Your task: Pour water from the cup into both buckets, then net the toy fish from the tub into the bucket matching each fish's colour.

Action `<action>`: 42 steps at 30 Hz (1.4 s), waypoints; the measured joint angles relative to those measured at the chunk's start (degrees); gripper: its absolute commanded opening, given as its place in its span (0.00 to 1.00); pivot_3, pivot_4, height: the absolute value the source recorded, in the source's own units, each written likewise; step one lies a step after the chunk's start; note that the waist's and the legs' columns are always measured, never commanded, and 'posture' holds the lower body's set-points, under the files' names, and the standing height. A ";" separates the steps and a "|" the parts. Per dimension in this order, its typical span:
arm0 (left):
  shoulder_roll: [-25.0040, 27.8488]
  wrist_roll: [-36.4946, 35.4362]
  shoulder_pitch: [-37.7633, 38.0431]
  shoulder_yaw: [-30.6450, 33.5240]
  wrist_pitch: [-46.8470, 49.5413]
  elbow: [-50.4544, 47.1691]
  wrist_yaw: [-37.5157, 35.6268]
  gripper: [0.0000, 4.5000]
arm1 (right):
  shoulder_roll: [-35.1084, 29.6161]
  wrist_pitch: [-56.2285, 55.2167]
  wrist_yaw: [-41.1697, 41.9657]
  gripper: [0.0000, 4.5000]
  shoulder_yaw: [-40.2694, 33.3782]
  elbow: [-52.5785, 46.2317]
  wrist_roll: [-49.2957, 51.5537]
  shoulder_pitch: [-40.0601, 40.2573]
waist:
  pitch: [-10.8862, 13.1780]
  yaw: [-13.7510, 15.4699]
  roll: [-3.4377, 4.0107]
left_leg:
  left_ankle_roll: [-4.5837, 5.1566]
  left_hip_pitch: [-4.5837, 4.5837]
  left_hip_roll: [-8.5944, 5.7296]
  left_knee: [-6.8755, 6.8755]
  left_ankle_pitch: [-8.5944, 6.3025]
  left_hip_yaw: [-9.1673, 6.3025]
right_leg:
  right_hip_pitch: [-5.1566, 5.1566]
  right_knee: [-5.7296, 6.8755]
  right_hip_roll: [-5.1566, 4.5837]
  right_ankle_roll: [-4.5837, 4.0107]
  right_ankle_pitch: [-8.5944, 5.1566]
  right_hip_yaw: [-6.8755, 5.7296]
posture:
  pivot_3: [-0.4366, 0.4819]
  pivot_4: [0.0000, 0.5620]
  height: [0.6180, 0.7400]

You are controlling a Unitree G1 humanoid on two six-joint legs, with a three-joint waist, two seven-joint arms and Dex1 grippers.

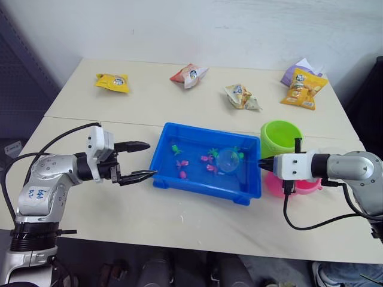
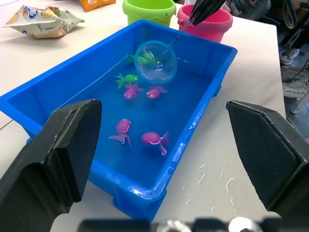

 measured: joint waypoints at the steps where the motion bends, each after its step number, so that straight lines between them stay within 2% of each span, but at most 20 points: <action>1: -0.05 0.00 0.02 -0.03 0.04 -0.02 0.03 0.99 | 0.00 0.65 0.24 0.00 0.13 -0.44 0.00 0.00 | 0.00 0.00 0.00 | 0.00 0.00 0.00 0.00 0.00 0.00 | 0.00 0.00 0.00 0.00 0.00 0.00 | 0.48 0.27 0.98; 6: -0.55 0.00 0.00 -0.92 0.19 -0.23 0.18 0.99 | -1.30 14.84 3.97 0.00 3.75 -7.32 -2.12 -1.49 | 0.00 0.03 0.00 | 0.01 0.00 -0.01 0.01 0.00 0.00 | -0.01 0.01 -0.01 0.00 0.00 0.02 | 0.48 0.27 0.98; 12: -0.73 0.00 0.01 -1.31 0.20 -0.57 0.43 0.99 | -1.26 22.02 6.56 0.00 6.71 -8.87 -3.66 -5.85 | 0.00 0.07 0.00 | -0.01 -0.01 -0.01 0.01 -0.01 -0.01 | -0.02 0.00 -0.01 -0.02 -0.01 0.02 | 0.48 0.27 0.98; 23: -0.52 -0.41 2.03 -0.80 0.46 -2.44 1.96 0.99 | 6.68 29.78 5.60 0.00 8.74 -10.03 0.15 -6.18 | 0.00 0.00 0.00 | -0.01 -0.01 -0.02 0.02 -0.02 -0.01 | -0.02 0.02 -0.03 -0.02 -0.01 0.02 | 0.48 0.27 0.98; 28: -0.51 -0.72 2.39 -0.75 0.49 -2.70 2.16 0.99 | 7.74 32.07 4.84 0.00 7.80 -10.88 2.63 -6.16 | 0.00 0.05 0.00 | 0.00 -0.01 -0.02 0.01 -0.02 -0.01 | -0.02 0.02 -0.03 -0.02 -0.01 0.02 | 0.48 0.27 0.98; 34: -0.25 -0.73 2.41 -0.75 0.48 -2.63 2.02 0.99 | 6.39 33.54 3.84 0.00 9.54 -11.28 0.20 -7.07 | 0.00 0.00 0.00 | 0.00 -0.01 -0.02 0.01 -0.02 0.00 | -0.03 0.02 -0.03 -0.02 -0.01 0.02 | 0.48 0.27 0.98; 42: 4.56 0.16 3.97 0.17 -1.38 0.78 -1.51 0.99 | 8.08 41.90 3.87 0.00 12.72 -11.59 -0.13 -12.24 | 0.00 -1.07 0.00 | 0.00 -0.01 0.00 0.00 -0.02 -0.03 | -0.04 0.04 -0.04 -0.04 -0.02 0.02 | 0.48 0.27 0.98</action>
